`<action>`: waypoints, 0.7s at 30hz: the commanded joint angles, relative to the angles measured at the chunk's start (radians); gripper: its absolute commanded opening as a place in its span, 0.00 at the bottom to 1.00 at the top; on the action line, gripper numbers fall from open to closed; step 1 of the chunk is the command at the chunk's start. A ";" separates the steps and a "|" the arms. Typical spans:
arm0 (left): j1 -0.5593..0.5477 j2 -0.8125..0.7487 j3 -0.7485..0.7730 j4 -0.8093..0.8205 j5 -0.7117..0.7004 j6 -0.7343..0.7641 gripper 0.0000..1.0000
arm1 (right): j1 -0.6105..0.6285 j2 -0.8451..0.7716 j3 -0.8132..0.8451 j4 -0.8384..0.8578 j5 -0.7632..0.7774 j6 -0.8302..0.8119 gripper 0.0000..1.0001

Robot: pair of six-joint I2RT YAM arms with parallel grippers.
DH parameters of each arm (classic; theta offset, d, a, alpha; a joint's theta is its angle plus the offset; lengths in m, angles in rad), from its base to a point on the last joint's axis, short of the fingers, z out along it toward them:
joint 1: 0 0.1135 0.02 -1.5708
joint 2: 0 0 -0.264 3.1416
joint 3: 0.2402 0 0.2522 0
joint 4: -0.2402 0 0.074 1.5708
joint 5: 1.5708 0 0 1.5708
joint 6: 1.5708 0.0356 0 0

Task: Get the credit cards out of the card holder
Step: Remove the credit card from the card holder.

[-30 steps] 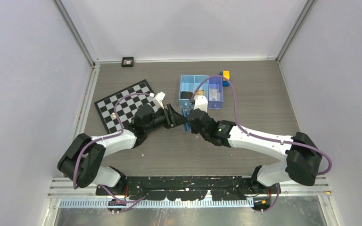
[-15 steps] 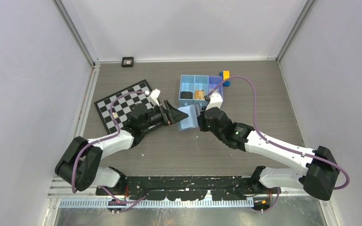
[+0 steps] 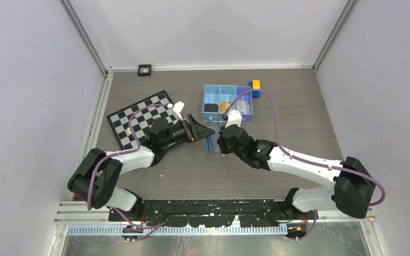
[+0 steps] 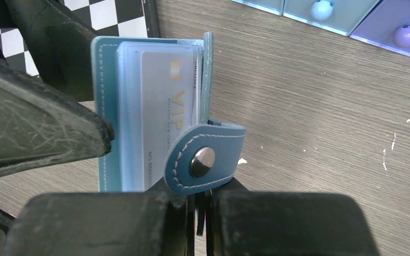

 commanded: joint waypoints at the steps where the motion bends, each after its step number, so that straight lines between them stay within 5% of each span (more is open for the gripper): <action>1: 0.002 -0.015 0.008 0.005 -0.011 0.021 0.72 | 0.019 0.010 0.050 0.060 0.000 -0.015 0.01; 8: 0.002 -0.053 0.022 -0.138 -0.076 0.072 0.45 | 0.023 -0.055 0.021 0.064 0.068 0.001 0.01; 14: 0.002 -0.086 0.015 -0.154 -0.085 0.084 0.63 | 0.022 -0.096 0.002 0.071 0.091 0.003 0.01; 15: 0.002 -0.086 0.013 -0.151 -0.085 0.084 0.60 | 0.022 -0.096 0.003 0.070 0.092 0.003 0.00; 16: 0.002 -0.086 0.013 -0.146 -0.083 0.084 0.42 | 0.023 -0.102 -0.002 0.072 0.090 0.007 0.00; 21: 0.003 -0.094 0.007 -0.123 -0.072 0.078 0.30 | 0.021 -0.148 -0.028 0.095 0.090 0.005 0.01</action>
